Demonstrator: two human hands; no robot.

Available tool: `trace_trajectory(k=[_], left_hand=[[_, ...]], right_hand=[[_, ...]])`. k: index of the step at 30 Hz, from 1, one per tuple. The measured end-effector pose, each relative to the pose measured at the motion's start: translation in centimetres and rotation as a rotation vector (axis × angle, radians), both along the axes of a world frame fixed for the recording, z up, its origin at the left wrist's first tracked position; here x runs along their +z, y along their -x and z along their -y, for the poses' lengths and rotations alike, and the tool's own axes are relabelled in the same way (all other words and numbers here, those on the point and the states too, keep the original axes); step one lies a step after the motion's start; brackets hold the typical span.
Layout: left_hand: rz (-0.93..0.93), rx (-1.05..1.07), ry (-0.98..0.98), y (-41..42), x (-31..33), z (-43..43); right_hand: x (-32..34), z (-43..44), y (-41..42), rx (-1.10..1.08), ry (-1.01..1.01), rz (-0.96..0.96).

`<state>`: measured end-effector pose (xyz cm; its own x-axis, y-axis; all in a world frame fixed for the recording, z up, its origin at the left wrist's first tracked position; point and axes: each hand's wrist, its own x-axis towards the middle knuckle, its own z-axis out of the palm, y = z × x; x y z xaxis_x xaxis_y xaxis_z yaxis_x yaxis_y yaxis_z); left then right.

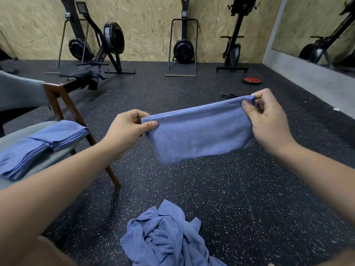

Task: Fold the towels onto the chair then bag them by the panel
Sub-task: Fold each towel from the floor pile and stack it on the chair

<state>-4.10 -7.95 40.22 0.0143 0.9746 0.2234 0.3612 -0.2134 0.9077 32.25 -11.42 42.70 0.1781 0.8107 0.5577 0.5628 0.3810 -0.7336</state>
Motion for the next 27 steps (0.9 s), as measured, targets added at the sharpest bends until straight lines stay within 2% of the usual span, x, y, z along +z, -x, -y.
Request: trace_trajectory(k=[6,12,21,27], left_hand=[[0.203,-0.062,0.137,-0.3,-0.2,-0.1],[0.025,-0.043,0.053,-2.3,-0.1,1.1],[-0.098,-0.140,0.025,-6.6,0.0,3.5],[-0.148,-0.155,-0.025,-7.9,0.3,4.4]], right_hand=[[-0.2,-0.3,-0.1,-0.044,0.082,-0.060],[-0.8,0.3,2.1,0.037,0.162,-0.053],[-2.1,2.4,7.1,0.181,0.265,0.125],[-1.9,3.3,8.4,0.289,0.352,0.037]])
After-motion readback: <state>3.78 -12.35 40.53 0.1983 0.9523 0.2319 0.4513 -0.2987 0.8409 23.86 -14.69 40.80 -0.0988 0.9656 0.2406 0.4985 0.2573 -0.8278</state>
